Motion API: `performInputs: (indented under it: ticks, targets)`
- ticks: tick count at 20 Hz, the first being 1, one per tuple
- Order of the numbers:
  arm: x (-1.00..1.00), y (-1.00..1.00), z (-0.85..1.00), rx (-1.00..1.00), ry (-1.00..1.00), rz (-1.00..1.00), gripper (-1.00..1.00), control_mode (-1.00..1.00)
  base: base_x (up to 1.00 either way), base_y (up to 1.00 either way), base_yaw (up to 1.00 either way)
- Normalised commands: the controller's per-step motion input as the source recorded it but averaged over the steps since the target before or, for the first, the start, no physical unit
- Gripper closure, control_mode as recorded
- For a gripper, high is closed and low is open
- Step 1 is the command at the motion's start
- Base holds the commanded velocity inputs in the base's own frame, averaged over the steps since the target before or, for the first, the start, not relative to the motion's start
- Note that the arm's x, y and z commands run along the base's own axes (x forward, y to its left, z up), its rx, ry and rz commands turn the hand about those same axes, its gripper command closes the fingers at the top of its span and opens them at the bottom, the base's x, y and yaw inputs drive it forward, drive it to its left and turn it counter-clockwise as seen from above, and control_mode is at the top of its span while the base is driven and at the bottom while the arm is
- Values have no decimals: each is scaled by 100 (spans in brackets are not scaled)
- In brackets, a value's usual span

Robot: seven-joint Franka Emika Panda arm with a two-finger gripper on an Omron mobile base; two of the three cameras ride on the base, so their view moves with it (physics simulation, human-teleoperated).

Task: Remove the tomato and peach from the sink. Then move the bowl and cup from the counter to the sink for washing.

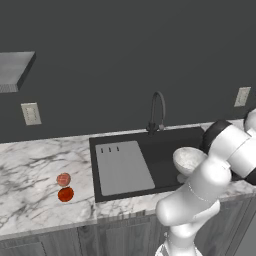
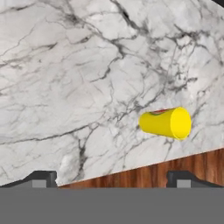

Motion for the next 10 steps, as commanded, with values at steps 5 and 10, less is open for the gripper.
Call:
performInputs:
  ticks: [5, 10]
  targets:
    - [-2, -16, 0, 9, 4, 0, -100, -100, 0, 0, 0]
    - [-3, -22, 0, 3, 0, 0, -100, -100, 0, 0, 0]
